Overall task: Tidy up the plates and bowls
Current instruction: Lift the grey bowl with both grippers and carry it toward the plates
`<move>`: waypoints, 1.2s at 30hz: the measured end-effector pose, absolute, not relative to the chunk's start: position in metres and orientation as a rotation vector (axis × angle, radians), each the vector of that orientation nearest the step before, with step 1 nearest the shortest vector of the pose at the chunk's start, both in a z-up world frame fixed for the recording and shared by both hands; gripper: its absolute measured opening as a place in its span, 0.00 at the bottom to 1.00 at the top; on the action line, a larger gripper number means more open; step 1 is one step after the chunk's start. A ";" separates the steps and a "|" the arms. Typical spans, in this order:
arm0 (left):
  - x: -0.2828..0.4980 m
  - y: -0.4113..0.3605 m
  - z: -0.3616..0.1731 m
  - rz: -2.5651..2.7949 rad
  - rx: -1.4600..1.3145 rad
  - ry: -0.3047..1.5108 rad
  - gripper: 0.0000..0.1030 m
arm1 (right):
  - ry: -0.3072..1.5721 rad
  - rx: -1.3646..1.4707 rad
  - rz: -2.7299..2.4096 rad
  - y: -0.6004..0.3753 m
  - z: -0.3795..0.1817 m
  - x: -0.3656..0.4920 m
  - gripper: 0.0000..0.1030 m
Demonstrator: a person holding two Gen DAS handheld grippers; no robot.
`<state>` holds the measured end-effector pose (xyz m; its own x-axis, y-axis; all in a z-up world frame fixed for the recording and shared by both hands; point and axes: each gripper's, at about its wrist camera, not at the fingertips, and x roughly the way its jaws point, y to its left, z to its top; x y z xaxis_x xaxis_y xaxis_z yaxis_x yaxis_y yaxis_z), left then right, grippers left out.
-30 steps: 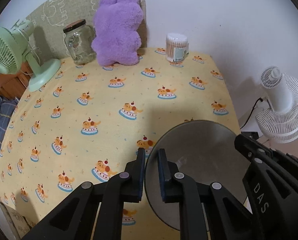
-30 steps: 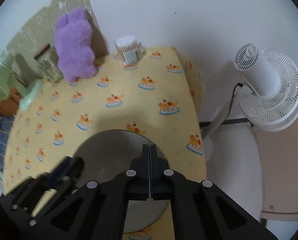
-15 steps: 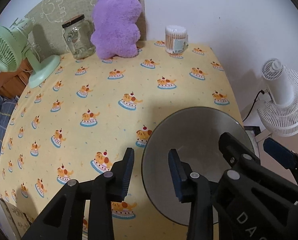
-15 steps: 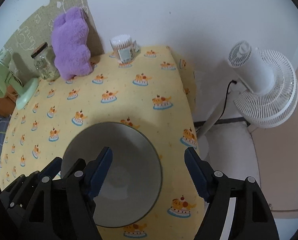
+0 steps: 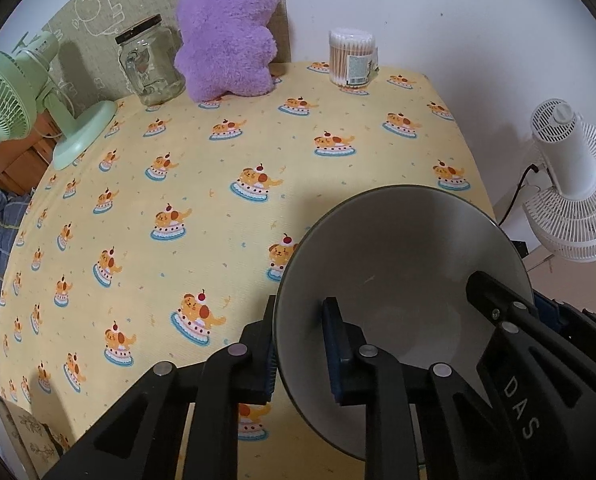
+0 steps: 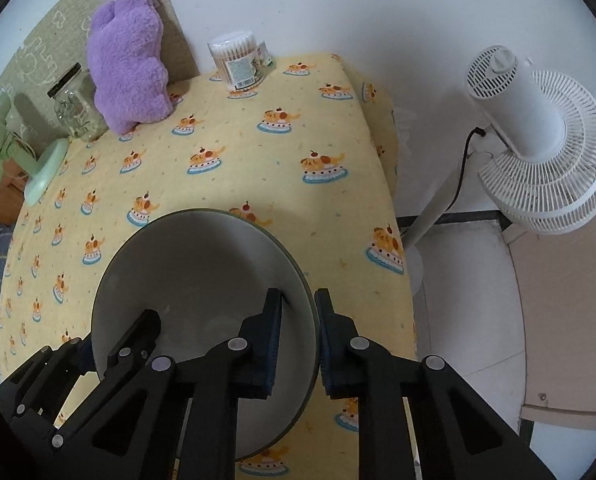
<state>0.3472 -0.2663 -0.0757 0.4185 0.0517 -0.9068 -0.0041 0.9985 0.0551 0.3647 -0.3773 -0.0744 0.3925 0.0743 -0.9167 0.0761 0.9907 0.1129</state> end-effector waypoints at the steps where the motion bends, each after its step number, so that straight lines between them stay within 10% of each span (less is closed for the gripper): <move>1: 0.347 -0.266 -0.076 0.035 0.047 1.140 0.17 | 1.170 0.143 -0.001 -0.378 -0.074 0.365 0.19; 36: 0.280 -0.195 0.023 0.000 0.026 0.995 0.17 | 1.008 0.134 -0.017 -0.315 0.031 0.297 0.19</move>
